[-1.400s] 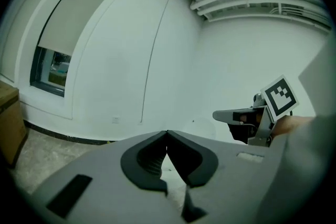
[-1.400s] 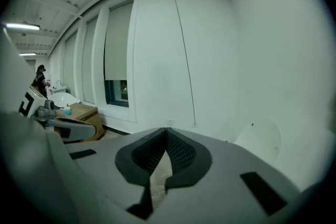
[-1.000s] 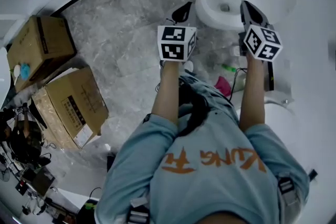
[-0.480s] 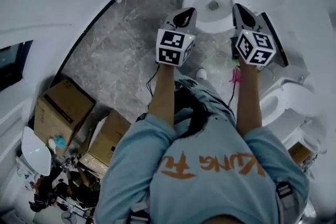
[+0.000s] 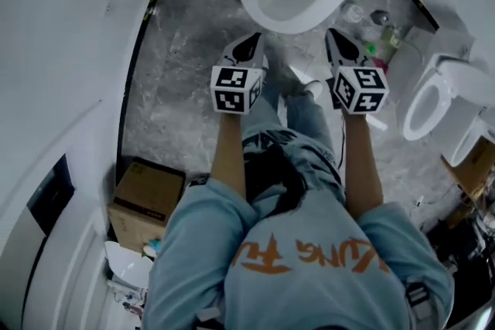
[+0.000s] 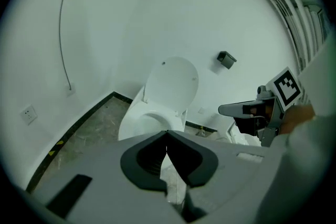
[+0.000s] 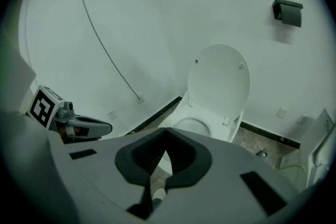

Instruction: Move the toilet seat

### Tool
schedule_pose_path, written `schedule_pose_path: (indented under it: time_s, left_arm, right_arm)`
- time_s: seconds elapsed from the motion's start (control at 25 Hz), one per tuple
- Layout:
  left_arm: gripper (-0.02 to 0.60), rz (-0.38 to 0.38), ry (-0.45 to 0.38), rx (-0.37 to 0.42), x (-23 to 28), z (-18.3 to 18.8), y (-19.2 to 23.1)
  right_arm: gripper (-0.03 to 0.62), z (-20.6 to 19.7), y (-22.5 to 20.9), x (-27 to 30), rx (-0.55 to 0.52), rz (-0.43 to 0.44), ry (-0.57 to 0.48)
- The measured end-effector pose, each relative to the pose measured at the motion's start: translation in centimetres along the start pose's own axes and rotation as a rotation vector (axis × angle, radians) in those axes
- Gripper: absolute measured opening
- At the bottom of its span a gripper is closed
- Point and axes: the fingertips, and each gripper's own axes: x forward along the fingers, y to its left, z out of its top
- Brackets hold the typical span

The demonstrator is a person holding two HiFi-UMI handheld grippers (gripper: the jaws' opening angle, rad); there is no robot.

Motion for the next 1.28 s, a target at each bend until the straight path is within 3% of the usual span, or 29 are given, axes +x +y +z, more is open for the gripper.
schedule_pose_path:
  time_s: [0.24, 0.4, 0.48, 0.72, 0.88, 1.0, 1.04, 1.12, 1.2, 1.28]
  left_arm:
    - [-0.006, -0.073, 0.125, 0.125, 5.2, -2.3, 1.2]
    - [-0.006, 0.000, 0.245, 0.205, 8.5, -5.2, 4.8]
    - [-0.006, 0.001, 0.288, 0.232, 9.8, -6.7, 5.9]
    - [-0.006, -0.123, 0.391, 0.360, 13.3, -11.1, 6.2]
    - [-0.006, -0.197, 0.452, 0.500, 15.7, -13.4, 6.3]
    - [-0.005, -0.254, 0.518, 0.666, 17.2, -15.1, 6.6]
    - [0.001, -0.275, 0.540, 0.725, 17.5, -15.6, 6.8]
    - [0.096, -0.308, 0.578, 0.822, 18.3, -16.3, 7.4]
    - [0.146, -0.337, 0.617, 0.913, 18.9, -16.8, 7.9]
    - [0.172, -0.361, 0.662, 1.041, 19.5, -17.4, 8.5]
  right_arm:
    - [-0.001, -4.1, -0.8, 3.2, 0.019, 0.002, 0.047]
    - [0.000, -6.7, -0.5, 6.4, 0.005, 0.042, 0.069]
    - [0.000, -8.2, -0.4, 7.9, 0.004, 0.057, 0.083]
    - [0.000, -13.0, 0.3, 12.9, -0.038, 0.104, 0.148]
    - [0.002, -15.4, 1.6, 15.9, -0.093, 0.190, 0.183]
    - [0.205, -17.1, 3.7, 17.7, -0.123, 0.341, 0.216]
    - [0.225, -17.7, 4.2, 18.2, -0.149, 0.368, 0.237]
    - [0.222, -18.6, 4.5, 19.6, -0.243, 0.388, 0.274]
    - [0.240, -19.8, 4.5, 20.9, -0.340, 0.422, 0.322]
    - [0.309, -21.0, 4.6, 21.9, -0.429, 0.481, 0.375]
